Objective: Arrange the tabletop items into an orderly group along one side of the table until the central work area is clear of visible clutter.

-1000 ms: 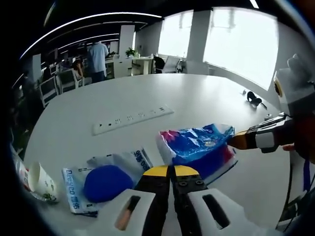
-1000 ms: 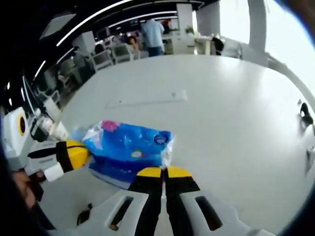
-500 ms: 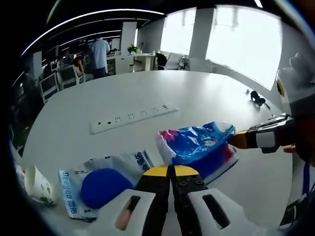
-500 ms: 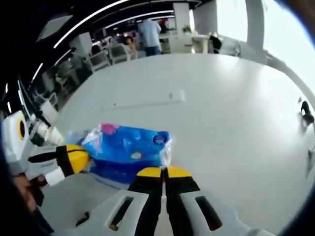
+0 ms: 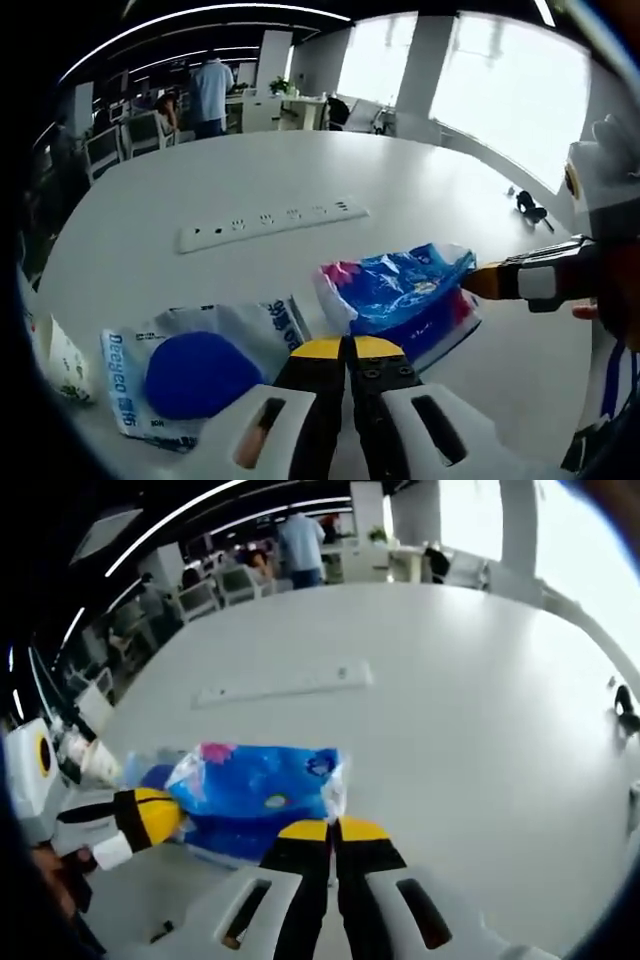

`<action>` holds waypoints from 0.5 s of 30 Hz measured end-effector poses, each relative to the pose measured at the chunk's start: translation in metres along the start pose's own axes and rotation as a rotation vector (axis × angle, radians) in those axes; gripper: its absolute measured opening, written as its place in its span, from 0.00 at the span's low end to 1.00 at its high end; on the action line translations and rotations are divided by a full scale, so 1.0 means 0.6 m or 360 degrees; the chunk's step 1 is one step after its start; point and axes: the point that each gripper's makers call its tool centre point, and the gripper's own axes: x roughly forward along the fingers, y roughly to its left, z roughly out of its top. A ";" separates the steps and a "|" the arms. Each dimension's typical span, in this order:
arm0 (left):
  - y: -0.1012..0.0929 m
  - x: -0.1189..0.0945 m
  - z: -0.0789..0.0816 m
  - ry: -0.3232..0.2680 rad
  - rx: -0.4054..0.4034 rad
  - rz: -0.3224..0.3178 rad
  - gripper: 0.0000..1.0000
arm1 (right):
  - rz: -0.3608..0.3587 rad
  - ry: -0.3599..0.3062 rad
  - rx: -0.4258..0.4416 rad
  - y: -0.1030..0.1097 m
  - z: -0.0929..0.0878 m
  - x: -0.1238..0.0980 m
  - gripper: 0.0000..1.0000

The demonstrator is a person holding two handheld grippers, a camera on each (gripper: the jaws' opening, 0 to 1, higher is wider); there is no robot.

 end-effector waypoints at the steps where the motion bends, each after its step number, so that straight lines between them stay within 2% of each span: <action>1: 0.000 0.003 -0.002 0.0012 0.0007 0.0000 0.00 | -0.0001 0.0003 -0.0002 -0.001 0.000 0.003 0.00; 15: 0.006 0.022 -0.009 0.0066 -0.0039 0.0006 0.00 | -0.0001 0.0037 -0.0010 -0.006 0.000 0.027 0.00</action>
